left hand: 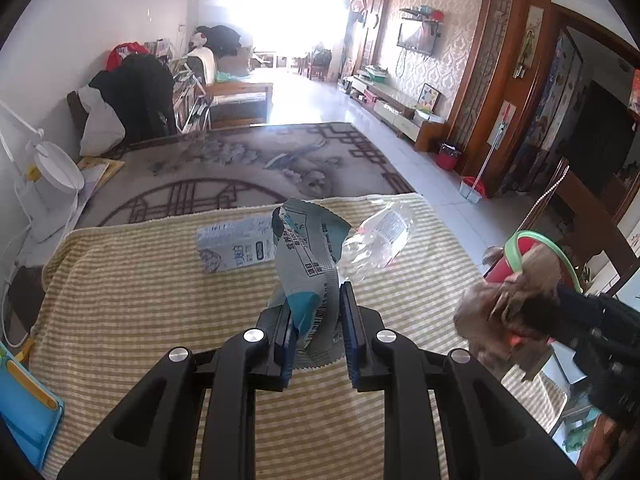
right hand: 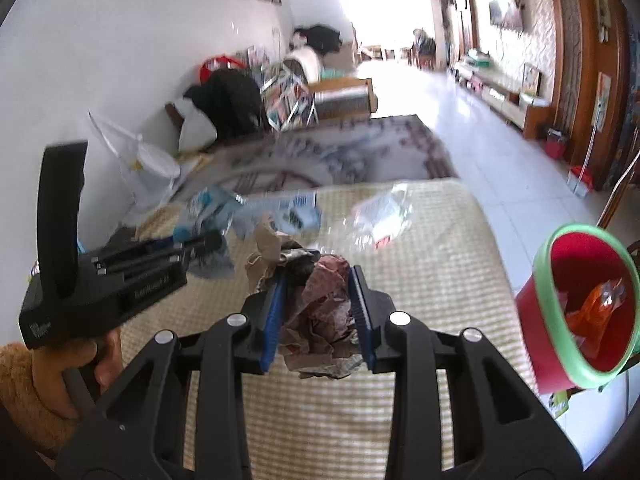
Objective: Collect trash
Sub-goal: 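Carry the blue-white wrapper and pink paper over the red bin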
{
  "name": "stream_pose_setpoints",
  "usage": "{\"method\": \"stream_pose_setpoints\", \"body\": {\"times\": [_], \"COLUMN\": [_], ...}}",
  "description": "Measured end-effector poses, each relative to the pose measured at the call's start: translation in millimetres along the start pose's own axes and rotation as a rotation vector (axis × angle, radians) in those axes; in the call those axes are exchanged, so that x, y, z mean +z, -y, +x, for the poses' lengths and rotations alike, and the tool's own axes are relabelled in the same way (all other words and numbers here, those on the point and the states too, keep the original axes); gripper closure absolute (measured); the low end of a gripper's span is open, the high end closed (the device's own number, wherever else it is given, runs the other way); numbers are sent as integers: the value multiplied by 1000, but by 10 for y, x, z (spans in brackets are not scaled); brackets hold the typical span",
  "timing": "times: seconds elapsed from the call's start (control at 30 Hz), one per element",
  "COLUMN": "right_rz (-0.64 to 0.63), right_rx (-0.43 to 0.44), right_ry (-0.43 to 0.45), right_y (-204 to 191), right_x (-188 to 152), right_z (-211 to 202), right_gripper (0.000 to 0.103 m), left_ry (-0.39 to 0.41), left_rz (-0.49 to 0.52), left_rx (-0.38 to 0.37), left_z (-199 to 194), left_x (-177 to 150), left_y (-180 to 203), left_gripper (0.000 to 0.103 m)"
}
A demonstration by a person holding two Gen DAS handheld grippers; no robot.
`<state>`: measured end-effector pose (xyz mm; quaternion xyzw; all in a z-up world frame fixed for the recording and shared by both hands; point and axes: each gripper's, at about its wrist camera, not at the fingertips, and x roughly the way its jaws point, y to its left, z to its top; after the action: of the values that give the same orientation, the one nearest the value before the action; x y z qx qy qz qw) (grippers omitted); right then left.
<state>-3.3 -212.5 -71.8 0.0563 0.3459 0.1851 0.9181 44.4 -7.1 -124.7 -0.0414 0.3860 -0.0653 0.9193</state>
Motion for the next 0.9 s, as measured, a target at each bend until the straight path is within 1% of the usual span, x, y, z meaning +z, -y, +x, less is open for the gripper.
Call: {"method": "stream_pose_setpoints", "body": {"times": [0.07,0.37,0.47,0.57,0.67,0.77,0.9], "right_rz": [6,27,14,-10,-31,-31,-22], "right_rx": [-2,-6,8,27,47,66,87], "right_ry": [3,-4,-13,-18,-27,-41,-39], "right_y": [23,221,334,435,592,795,1077], "right_x": [40,8,38,90,122,117,122], "right_z": [54,-41,-27,-23,-38,-64,-137], "right_gripper": [72,71,71,71,71,71,71], "left_ry": [3,-26,-21,-23,-48,-63,-73], "left_rz": [-1,-13,-27,-70,-102,-128,-146], "left_rx": [-3,-7,12,37,66,95,108], "left_z": [-11,56,56,75,146,210,267], "left_x": [11,-17,-26,-54,-80,-104,-74], "left_y": [21,172,231,274,353,491,705], "left_gripper": [85,85,85,85,85,85,85]}}
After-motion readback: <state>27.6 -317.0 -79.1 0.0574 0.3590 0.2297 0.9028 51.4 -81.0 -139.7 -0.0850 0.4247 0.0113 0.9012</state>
